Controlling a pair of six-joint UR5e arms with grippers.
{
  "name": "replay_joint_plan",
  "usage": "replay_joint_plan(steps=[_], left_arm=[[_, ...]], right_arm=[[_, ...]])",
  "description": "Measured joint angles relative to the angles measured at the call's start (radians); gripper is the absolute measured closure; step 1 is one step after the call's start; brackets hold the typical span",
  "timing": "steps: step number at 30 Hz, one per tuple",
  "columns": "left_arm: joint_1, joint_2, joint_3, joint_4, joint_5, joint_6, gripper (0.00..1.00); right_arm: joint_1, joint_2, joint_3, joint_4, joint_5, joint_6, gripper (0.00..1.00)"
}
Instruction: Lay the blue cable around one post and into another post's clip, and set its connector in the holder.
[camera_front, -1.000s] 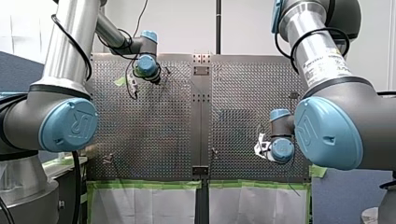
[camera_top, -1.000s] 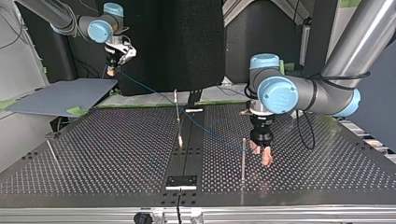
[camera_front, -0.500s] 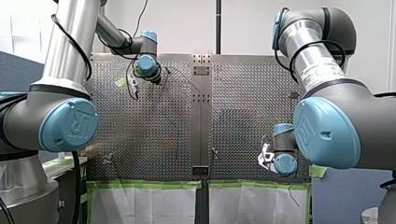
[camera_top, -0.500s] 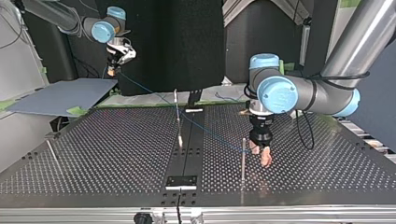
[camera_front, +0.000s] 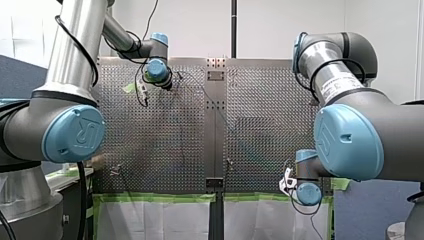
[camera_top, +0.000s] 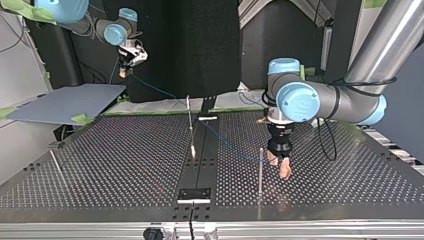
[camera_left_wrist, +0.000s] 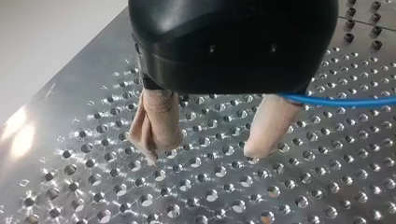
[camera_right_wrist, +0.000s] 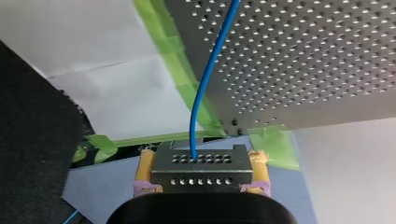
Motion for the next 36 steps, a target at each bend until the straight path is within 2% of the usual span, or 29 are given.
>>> replay_joint_plan(steps=[4, 11, 19, 22, 26, 32, 34, 36], left_arm=[[0.001, 0.0, 0.0, 0.001, 0.002, -0.004, 0.0], [0.001, 0.0, 0.0, 0.001, 0.004, -0.005, 0.0], [0.003, 0.0, 0.0, 0.001, 0.007, -0.005, 0.0], [0.004, 0.0, 0.0, 0.001, 0.007, -0.005, 0.0], [0.005, 0.0, 0.0, 0.002, 0.007, -0.005, 0.0], [0.006, 0.0, 0.0, 0.004, 0.015, -0.005, 0.0], [0.007, 0.0, 0.0, 0.005, 0.017, -0.005, 0.0], [0.007, 0.0, 0.0, 0.005, 0.017, -0.005, 0.0]], right_arm=[[0.003, 0.035, -0.016, -0.024, -0.014, 0.013, 0.94], [0.008, 0.109, -0.068, 0.002, -0.016, 0.009, 0.92], [0.012, 0.193, -0.08, 0.008, -0.013, 0.004, 0.92], [0.017, 0.222, -0.08, 0.0, 0.001, -0.013, 0.89], [0.027, 0.251, -0.08, -0.011, 0.004, -0.051, 0.86], [0.049, 0.214, -0.066, -0.01, -0.015, -0.104, 0.81], [0.056, 0.198, -0.061, -0.003, -0.016, -0.109, 0.81], [0.065, 0.178, -0.058, 0.011, -0.016, -0.106, 0.81]])
